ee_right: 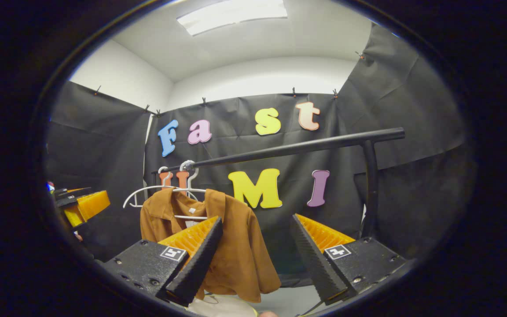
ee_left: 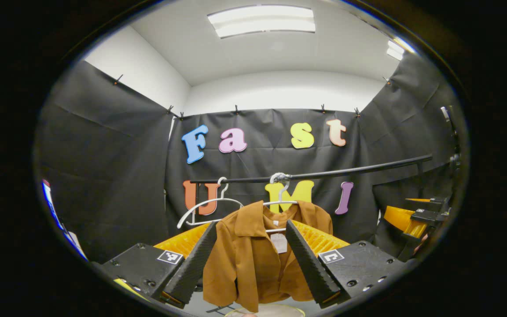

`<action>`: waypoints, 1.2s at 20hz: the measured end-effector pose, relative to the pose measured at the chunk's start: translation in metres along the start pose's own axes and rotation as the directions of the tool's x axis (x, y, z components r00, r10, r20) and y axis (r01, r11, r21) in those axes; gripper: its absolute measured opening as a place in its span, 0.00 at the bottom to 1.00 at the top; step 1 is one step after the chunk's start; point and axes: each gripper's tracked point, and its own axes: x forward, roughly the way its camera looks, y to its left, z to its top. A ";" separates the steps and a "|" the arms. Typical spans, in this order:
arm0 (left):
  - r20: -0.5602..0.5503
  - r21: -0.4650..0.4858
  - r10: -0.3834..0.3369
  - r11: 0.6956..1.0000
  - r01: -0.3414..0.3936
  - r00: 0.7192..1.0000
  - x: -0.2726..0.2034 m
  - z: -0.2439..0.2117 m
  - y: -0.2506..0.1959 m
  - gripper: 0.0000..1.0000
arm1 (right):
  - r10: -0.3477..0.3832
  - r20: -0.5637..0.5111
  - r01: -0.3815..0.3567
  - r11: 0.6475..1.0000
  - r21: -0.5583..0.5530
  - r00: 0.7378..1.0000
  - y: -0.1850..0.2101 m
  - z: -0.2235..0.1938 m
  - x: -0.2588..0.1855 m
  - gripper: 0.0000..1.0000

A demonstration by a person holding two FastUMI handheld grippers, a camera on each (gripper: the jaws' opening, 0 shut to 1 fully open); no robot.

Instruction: Grasp the clothes on the hanger with both hands and then place them into the laundry hamper below.

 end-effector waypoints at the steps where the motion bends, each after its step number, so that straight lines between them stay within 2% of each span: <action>1: 0.000 -0.004 0.002 1.000 -0.002 1.000 0.000 -0.002 -0.001 1.00 | 0.005 0.000 -0.005 1.000 -0.003 1.000 0.001 -0.002 0.001 0.96; 2: -0.005 -0.009 0.003 1.000 -0.003 1.000 0.000 -0.003 -0.002 1.00 | 0.009 -0.001 -0.009 1.000 -0.007 1.000 0.002 -0.003 0.002 0.99; 4: -0.018 -0.014 0.003 1.000 -0.004 1.000 0.002 -0.010 -0.005 1.00 | 0.014 -0.016 -0.014 1.000 -0.015 1.000 0.002 -0.013 0.005 0.96; 7: -0.036 0.026 -0.009 1.000 0.010 0.999 0.009 -0.017 -0.006 1.00 | 0.033 -0.046 -0.034 0.999 -0.016 0.998 0.002 -0.028 0.010 0.96; 11: -0.082 0.001 0.030 1.000 -0.030 0.996 0.012 -0.036 -0.005 1.00 | 0.064 -0.092 -0.067 0.998 -0.023 0.994 0.002 -0.052 0.019 0.97; 14: -0.131 -0.026 0.044 0.999 -0.048 0.990 0.013 -0.057 -0.015 0.97 | 0.095 -0.162 -0.099 0.995 -0.014 0.982 0.010 -0.081 0.029 0.96; 16: -0.163 -0.023 0.047 0.998 -0.052 0.986 0.014 -0.071 -0.020 1.00 | 0.130 -0.204 -0.133 0.991 0.001 0.970 0.019 -0.099 0.034 0.96; 17: -0.173 -0.019 0.051 0.998 -0.055 0.984 0.015 -0.076 -0.022 0.96 | 0.142 -0.220 -0.144 0.990 0.007 0.965 0.023 -0.107 0.038 0.97; 19: -0.186 -0.036 0.027 0.999 -0.035 0.982 0.023 -0.084 -0.028 1.00 | 0.161 -0.249 -0.162 0.987 0.018 0.955 0.034 -0.120 0.046 0.99; 24: -0.204 -0.116 -0.032 0.993 0.009 0.978 0.060 -0.101 -0.032 1.00 | 0.166 -0.296 -0.156 0.986 0.059 0.940 0.059 -0.141 0.085 1.00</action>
